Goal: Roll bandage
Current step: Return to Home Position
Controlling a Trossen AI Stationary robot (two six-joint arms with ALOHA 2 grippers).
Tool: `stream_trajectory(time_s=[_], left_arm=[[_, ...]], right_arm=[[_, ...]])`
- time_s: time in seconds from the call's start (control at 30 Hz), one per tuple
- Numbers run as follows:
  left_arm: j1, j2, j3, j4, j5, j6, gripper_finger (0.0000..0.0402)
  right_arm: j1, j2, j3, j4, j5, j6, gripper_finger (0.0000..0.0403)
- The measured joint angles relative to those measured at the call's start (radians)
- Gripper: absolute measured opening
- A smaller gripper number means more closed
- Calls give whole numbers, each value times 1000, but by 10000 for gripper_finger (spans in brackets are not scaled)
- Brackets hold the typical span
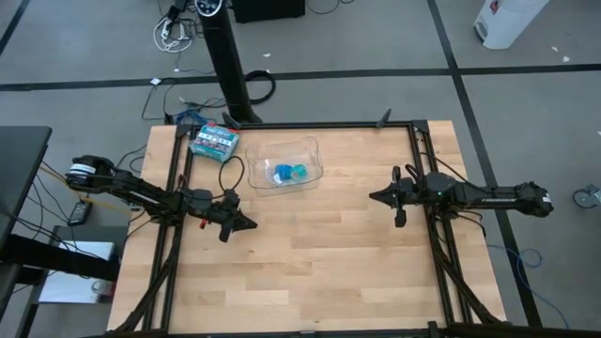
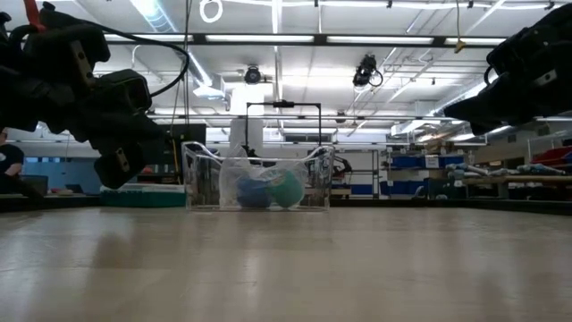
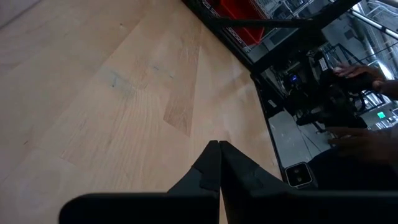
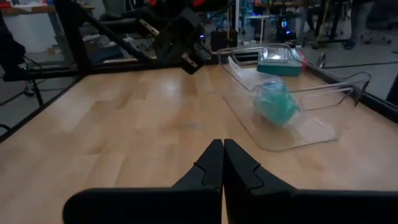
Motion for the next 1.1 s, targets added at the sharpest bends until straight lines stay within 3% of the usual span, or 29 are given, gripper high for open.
stream_trajectory(time_s=[0.5,0.7,0.87,1.1], left_arm=[[0,0,0,0,0,0,6],[0,-57,-15,-21,0,0,6],[0,-184,-16,-248,0,0,6],[1,-361,-16,-504,0,0,6]], right_arm=[[0,1,0,0,2,5,2],[0,-78,0,0,3,5,6],[0,-158,0,1,3,5,3],[0,-159,0,65,3,5,2]])
